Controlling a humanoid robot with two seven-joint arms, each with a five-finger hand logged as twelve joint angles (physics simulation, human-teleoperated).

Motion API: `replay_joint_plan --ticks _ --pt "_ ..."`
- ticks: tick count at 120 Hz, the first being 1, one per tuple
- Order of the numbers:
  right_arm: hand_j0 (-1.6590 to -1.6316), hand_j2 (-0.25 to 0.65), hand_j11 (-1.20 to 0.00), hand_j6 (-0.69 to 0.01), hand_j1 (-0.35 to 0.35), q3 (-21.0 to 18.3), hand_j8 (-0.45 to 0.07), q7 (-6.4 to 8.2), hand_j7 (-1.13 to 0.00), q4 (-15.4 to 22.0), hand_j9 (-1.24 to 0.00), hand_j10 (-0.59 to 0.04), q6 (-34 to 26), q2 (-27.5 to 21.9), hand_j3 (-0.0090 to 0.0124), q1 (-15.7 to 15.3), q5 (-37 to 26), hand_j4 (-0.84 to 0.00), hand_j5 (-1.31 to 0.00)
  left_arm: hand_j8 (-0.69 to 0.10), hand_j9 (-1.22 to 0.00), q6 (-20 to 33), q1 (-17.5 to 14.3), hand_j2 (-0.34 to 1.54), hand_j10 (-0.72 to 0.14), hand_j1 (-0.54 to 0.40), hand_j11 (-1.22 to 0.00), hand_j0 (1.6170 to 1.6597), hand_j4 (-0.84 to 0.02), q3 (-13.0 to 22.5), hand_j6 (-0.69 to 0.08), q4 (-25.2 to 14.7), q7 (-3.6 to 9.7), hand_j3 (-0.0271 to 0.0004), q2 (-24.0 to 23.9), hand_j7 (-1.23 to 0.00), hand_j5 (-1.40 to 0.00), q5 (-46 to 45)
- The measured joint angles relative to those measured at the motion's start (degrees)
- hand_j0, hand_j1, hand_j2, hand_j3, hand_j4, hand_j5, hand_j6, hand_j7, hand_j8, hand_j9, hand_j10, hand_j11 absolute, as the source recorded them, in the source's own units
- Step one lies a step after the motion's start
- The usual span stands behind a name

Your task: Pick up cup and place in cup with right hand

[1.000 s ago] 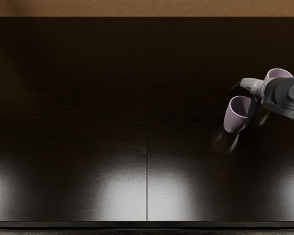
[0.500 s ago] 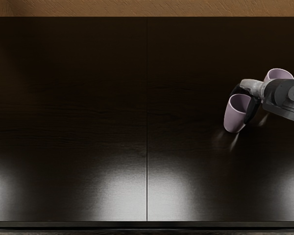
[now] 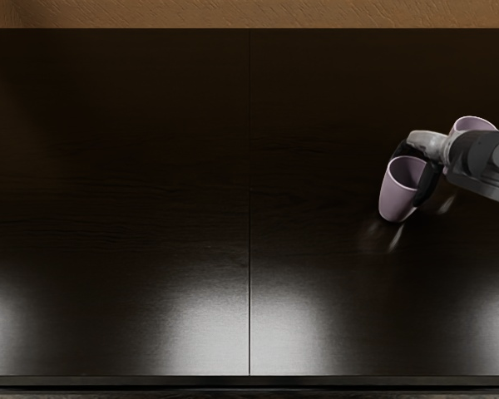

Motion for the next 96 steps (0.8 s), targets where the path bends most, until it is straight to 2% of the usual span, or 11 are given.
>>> replay_joint_plan --ticks 11,22,40,67,96 --pt "-1.6549 -0.12 -0.56 -0.319 0.056 1.05 -0.334 0.0 -0.55 0.1 -0.56 -0.418 0.62 -0.45 0.0002 0.24 0.03 -0.417 -0.56 -0.001 0.0 0.0 0.02 0.0 0.0 0.349 0.0 1.6581 0.0 -0.02 -0.001 0.0 0.0 0.0 0.0 0.0 0.0 0.0" --pt "-1.656 -0.068 -0.56 -0.305 0.085 2.9 -0.317 0.0 -0.56 0.12 -0.56 -0.418 2.11 -1.26 0.0004 0.37 0.11 -0.418 -0.57 0.0 0.0 0.0 0.31 0.0 0.0 0.349 0.0 1.6581 0.0 -0.03 0.0 0.0 0.0 0.0 0.0 0.0 0.0 0.0" --pt "-1.6558 -0.089 -0.57 -0.296 0.083 5.4 -0.305 0.0 -0.56 0.07 -0.57 -0.419 4.68 -2.63 0.0 0.96 0.21 -0.417 -0.57 -0.001 0.0 0.0 0.28 0.0 0.0 0.349 0.0 1.6581 0.0 0.01 -0.001 -0.01 0.0 0.0 0.0 0.0 0.0 0.0" --pt "-1.6556 -0.096 -0.57 -0.296 0.078 8.39 -0.308 0.0 -0.56 -0.16 -0.57 -0.424 7.74 -5.31 0.0003 2.39 0.41 -0.418 -0.58 -0.001 0.0 0.0 -1.63 0.0 -0.001 0.349 0.0 1.6581 -0.001 0.08 -0.001 -0.04 0.0 0.0 0.0 0.0 0.0 -0.01" --pt "-1.6554 -0.092 -0.59 -0.284 0.085 9.15 -0.294 -0.01 -0.58 -0.68 -0.59 -0.435 10.38 -7.46 0.0002 5.28 0.77 -0.404 -0.6 -0.001 0.0 0.0 -4.37 0.0 0.0 0.349 0.0 1.6581 0.0 0.13 -0.001 -0.06 0.0 0.0 0.0 0.0 0.0 0.0"
